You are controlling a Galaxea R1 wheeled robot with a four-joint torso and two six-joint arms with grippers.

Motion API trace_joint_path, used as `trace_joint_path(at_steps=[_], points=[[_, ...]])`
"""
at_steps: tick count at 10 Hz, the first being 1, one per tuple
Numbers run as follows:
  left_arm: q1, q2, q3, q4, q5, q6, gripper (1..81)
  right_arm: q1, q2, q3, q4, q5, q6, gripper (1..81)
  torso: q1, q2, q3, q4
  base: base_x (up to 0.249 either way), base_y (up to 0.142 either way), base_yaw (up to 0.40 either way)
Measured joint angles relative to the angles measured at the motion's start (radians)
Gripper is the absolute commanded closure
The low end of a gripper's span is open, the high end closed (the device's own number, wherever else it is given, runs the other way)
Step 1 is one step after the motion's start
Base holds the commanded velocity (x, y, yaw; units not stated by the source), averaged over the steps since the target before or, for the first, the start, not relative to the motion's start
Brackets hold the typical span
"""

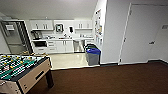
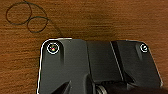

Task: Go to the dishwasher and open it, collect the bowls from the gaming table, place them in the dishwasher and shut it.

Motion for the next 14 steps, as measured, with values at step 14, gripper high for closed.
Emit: trace_joint_path(at_steps=[14], points=[[-0.013, 0.001, 0.001, -0.001, -0.003, -0.001, 1.0, 0.011, 0.001, 0.000, 0.000, 0.009, 0.000, 1.0, 0.002, 0.001, 0.000, 0.000, 0.116, 0.020, 0.000]])
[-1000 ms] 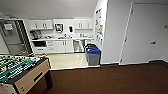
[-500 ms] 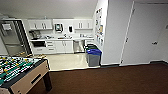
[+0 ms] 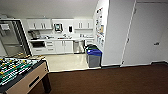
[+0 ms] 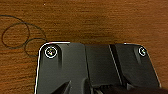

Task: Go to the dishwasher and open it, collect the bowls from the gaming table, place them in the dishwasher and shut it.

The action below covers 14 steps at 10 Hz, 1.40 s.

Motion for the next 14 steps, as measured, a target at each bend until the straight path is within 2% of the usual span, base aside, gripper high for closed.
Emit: trace_joint_path(at_steps=[4, 14], points=[[0.000, -0.007, -0.001, 0.000, 0.000, -0.002, 1.0, 0.000, 0.002, 0.000, 0.000, 0.000, 0.000, 1.0, 0.000, 0.000, 0.000, 0.000, 0.115, 0.069, 0.000], [0.008, 0.001, -0.001, 0.000, 0.001, -0.002, 1.0, -0.005, 0.001, 0.000, 0.000, -0.005, -0.001, 1.0, -0.002, 0.000, 0.000, 0.000, 0.132, 0.000, 0.000]])
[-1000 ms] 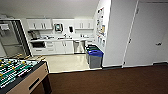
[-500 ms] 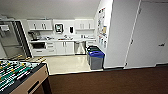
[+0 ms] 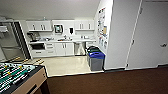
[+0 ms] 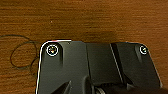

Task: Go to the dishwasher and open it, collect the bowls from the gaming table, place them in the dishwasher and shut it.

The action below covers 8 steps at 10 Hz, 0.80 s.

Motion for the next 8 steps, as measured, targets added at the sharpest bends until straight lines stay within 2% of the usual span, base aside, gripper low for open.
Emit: trace_joint_path(at_steps=[8], points=[[-0.011, -0.009, -0.002, 0.000, -0.002, 0.000, 1.0, 0.019, 0.005, 0.003, 0.000, 0.004, 0.000, 1.0, 0.001, 0.001, 0.000, 0.000, 0.139, 0.000, 0.000]])
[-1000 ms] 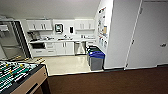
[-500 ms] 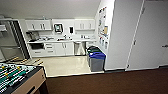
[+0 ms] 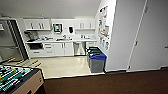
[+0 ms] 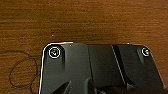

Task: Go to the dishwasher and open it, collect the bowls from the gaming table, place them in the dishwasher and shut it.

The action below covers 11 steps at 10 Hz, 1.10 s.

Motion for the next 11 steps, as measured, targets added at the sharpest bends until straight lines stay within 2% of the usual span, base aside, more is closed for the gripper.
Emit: trace_joint_path(at_steps=[11], points=[[0.001, -0.006, 0.001, 0.002, 0.000, 0.003, 1.0, -0.001, -0.001, 0.001, 0.007, 0.004, 0.001, 1.0, 0.000, 0.000, 0.000, 0.000, 0.148, 0.000, 0.000]])
